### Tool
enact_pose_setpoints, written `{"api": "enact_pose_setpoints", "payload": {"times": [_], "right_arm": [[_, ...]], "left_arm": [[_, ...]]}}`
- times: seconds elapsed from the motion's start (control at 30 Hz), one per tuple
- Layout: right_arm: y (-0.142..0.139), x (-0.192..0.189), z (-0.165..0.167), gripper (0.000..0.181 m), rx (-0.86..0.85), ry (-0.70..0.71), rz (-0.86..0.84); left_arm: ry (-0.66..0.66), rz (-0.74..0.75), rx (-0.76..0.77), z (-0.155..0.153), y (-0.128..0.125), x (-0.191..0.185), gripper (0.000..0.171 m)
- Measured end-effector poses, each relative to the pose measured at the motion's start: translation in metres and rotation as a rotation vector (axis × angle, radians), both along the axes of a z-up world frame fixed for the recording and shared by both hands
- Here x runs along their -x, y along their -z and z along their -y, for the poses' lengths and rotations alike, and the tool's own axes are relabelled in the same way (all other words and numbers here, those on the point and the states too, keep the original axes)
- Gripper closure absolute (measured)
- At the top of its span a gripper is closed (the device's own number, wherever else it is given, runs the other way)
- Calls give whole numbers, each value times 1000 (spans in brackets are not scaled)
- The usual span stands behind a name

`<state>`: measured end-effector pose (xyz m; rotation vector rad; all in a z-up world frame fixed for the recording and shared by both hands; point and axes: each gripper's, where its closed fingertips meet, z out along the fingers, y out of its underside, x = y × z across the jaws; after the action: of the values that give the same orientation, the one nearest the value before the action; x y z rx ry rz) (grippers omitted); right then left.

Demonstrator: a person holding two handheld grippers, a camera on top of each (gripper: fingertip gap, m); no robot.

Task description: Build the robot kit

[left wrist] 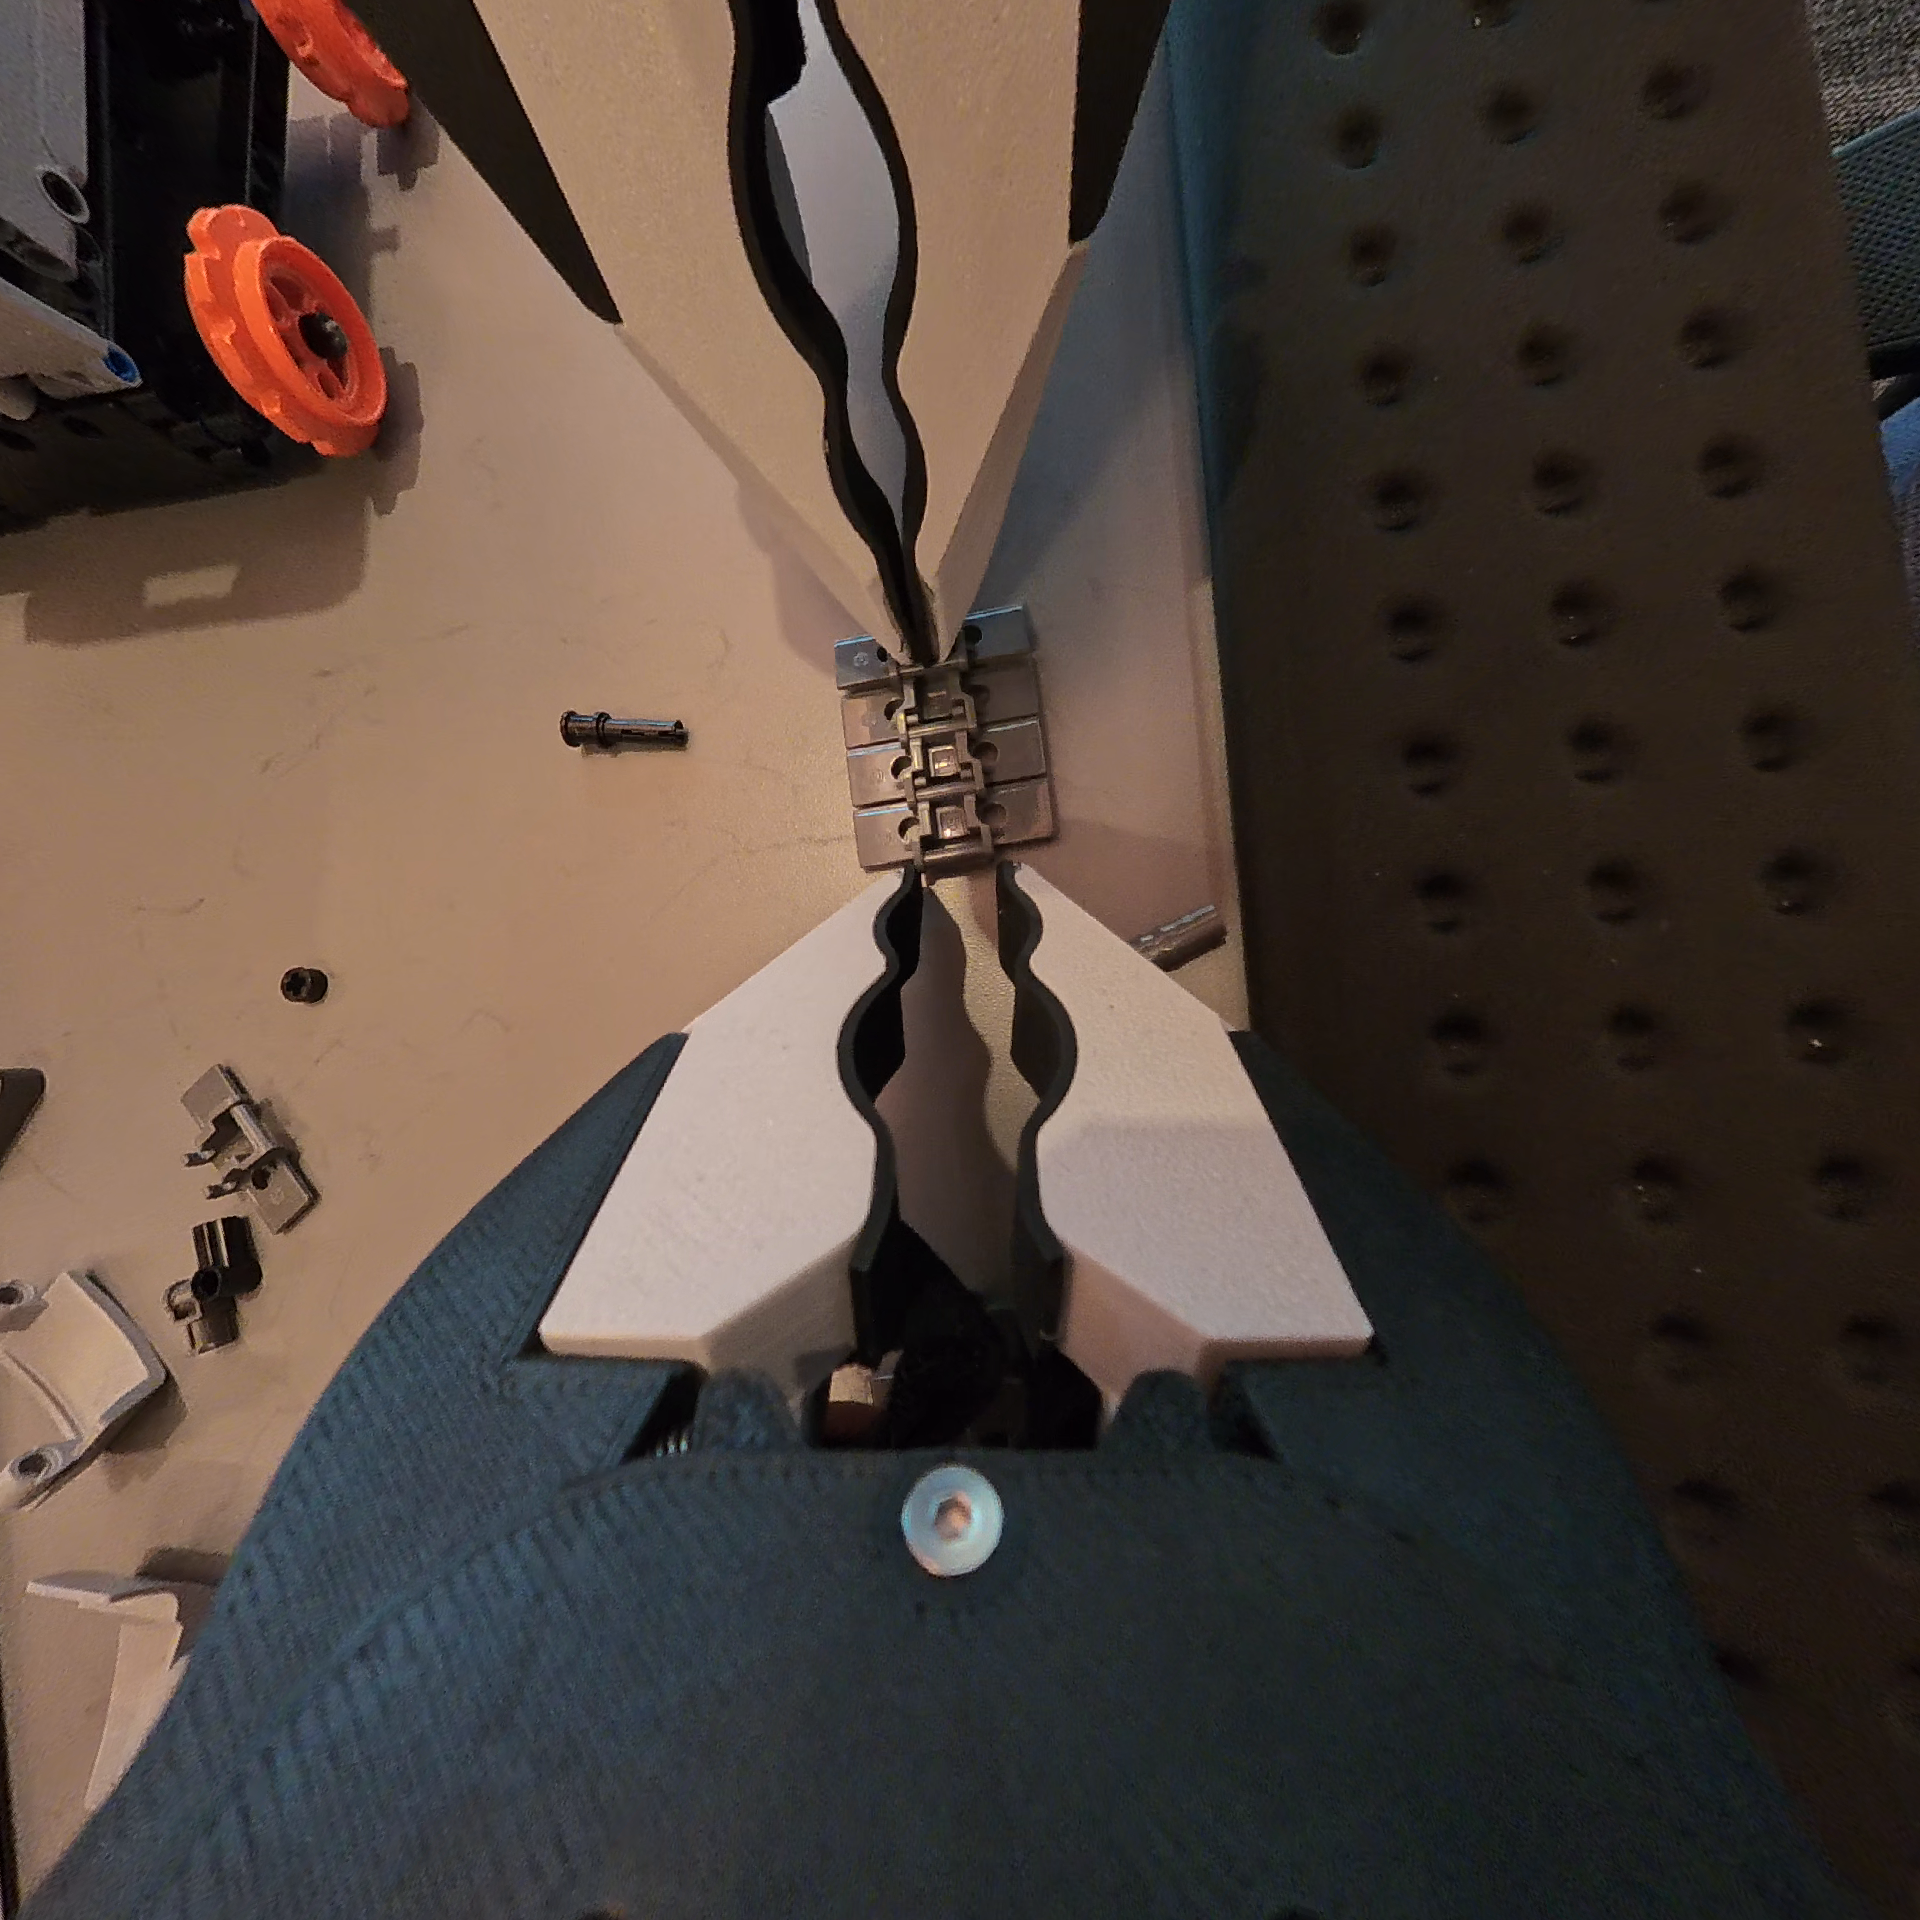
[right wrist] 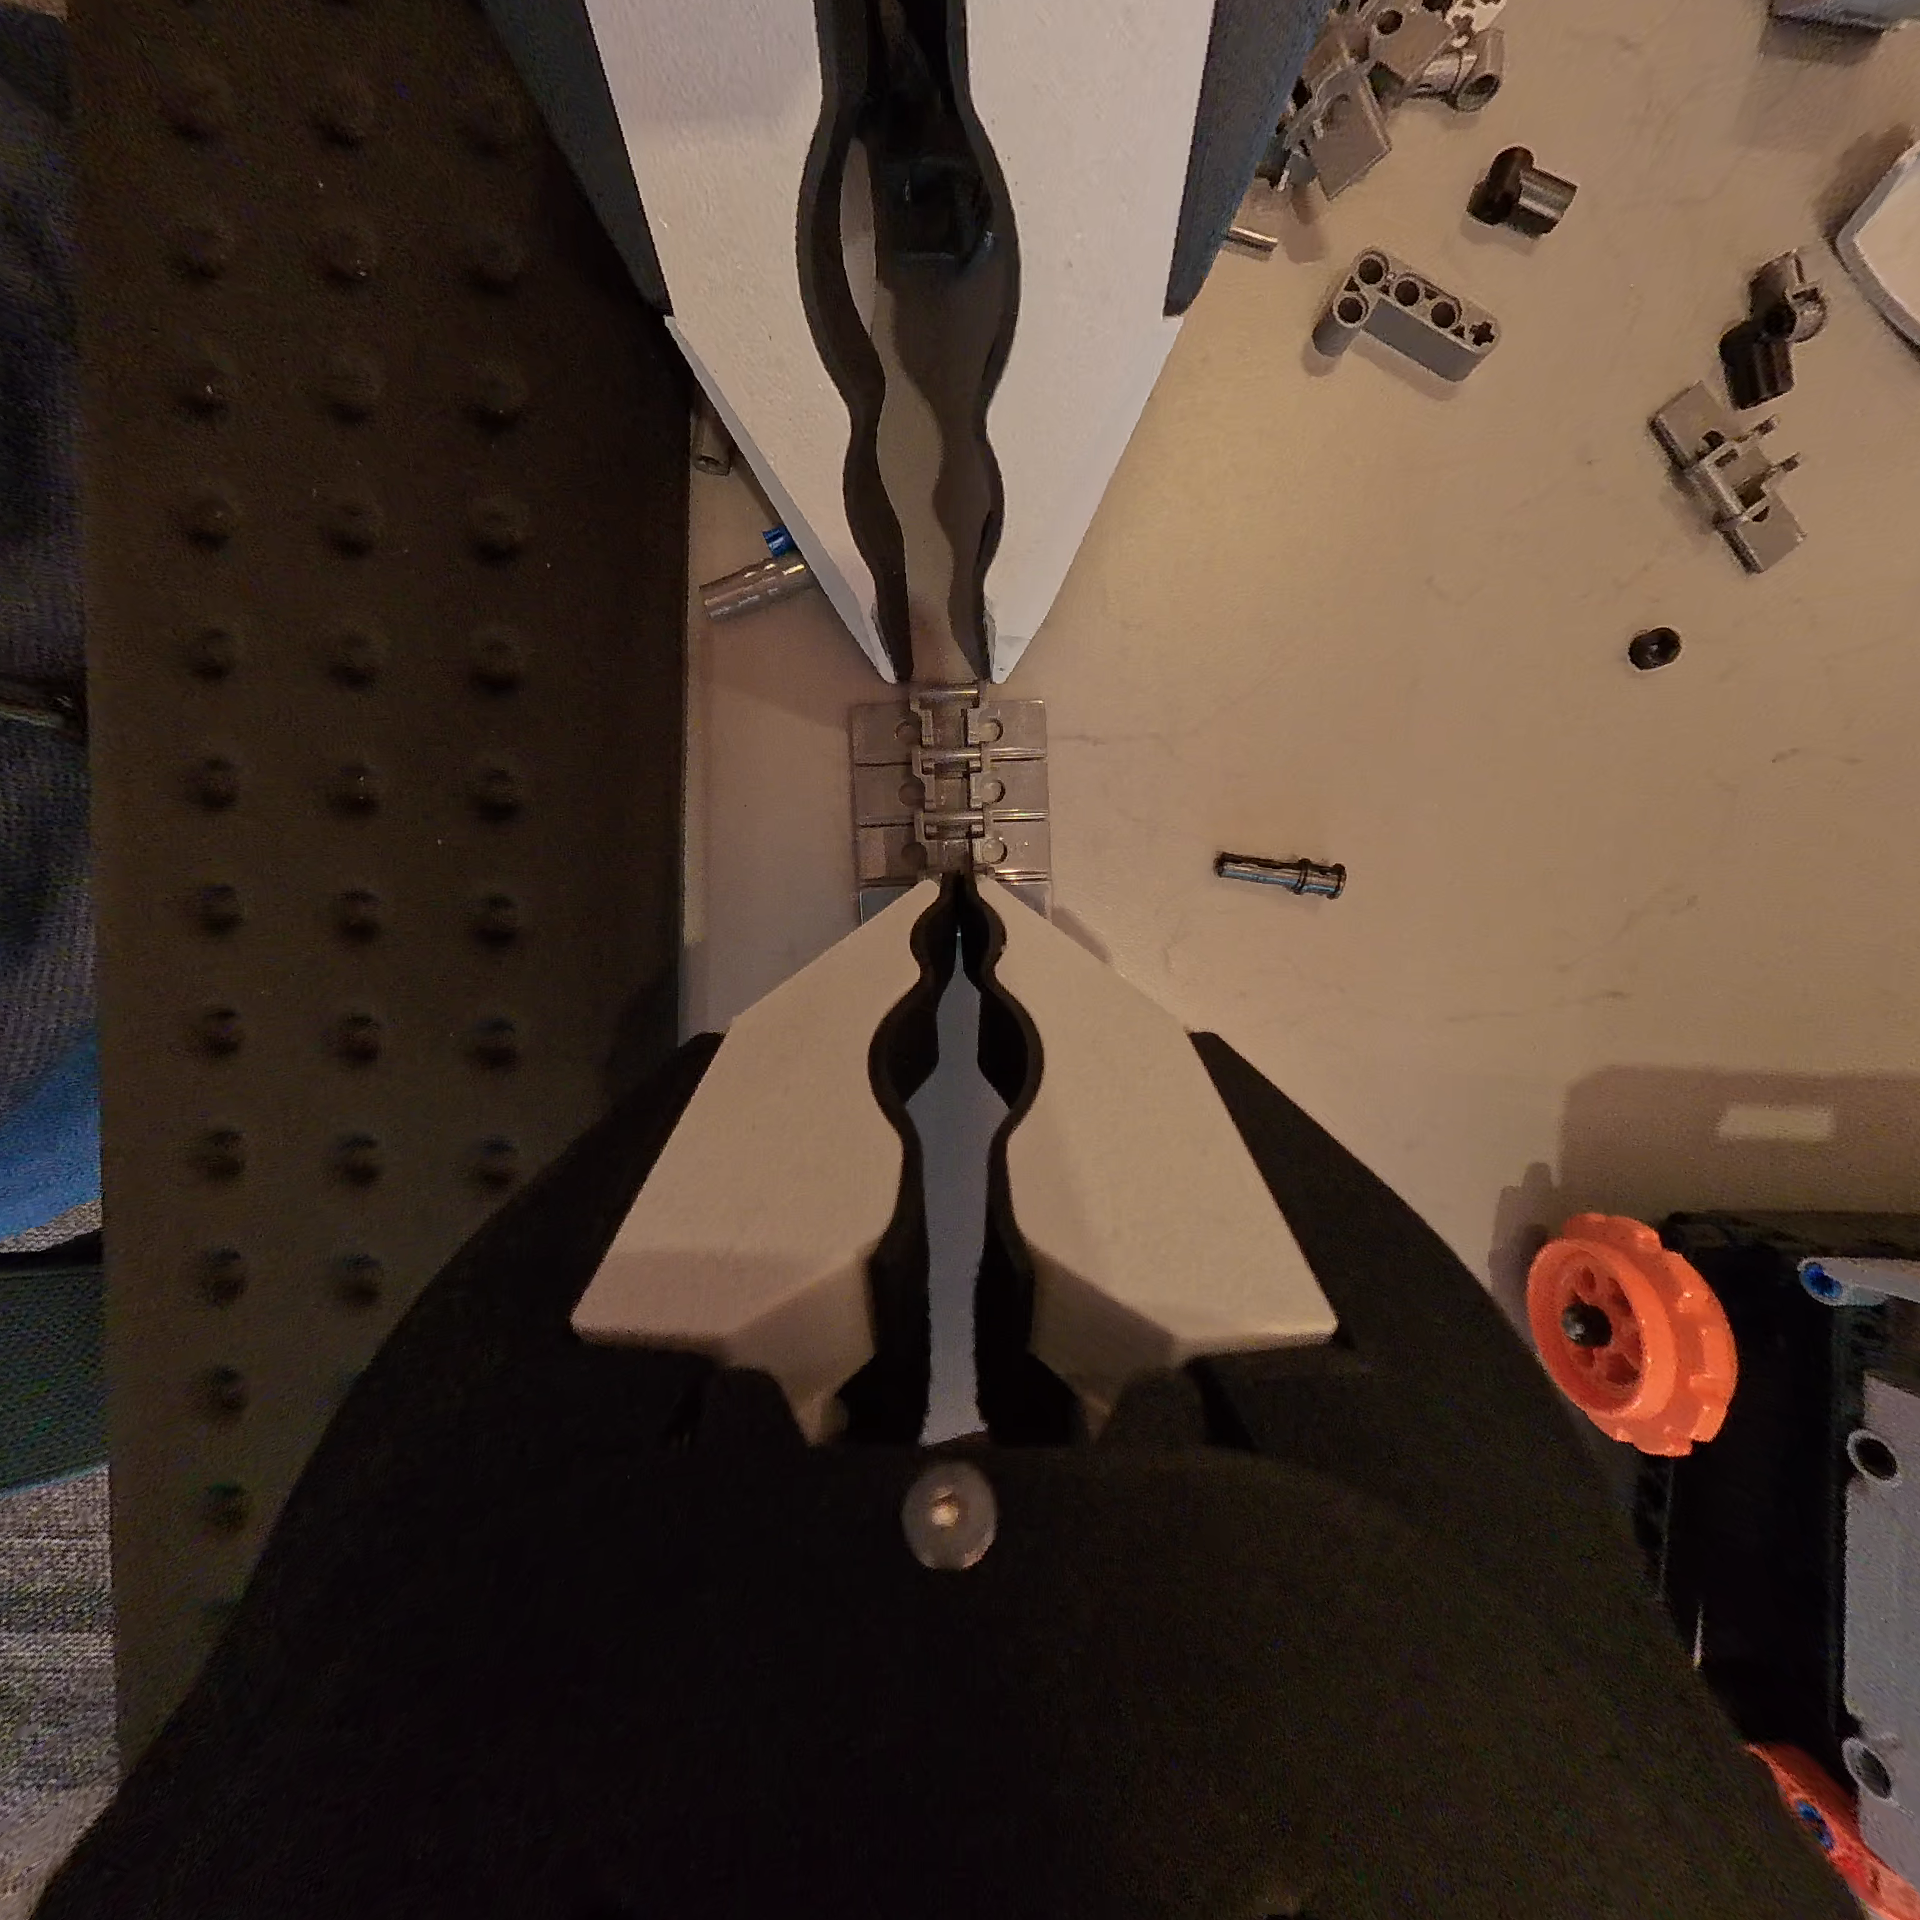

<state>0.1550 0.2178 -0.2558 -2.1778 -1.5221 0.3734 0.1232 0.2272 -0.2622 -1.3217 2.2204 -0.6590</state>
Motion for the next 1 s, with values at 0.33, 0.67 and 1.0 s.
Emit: {"api": "enact_pose_setpoints", "payload": {"times": [0.33,0.67,1.0], "right_arm": [[0,2,0,181,83,-43,150],[2,2,0,181,226,-122,332],[-9,8,-2,176,148,-84,204]], "left_arm": [[10,-27,0,1,1,4,159],[-32,-158,0,-21,-8,51,153],[-231,-46,-162,-87,-29,59,157]]}}
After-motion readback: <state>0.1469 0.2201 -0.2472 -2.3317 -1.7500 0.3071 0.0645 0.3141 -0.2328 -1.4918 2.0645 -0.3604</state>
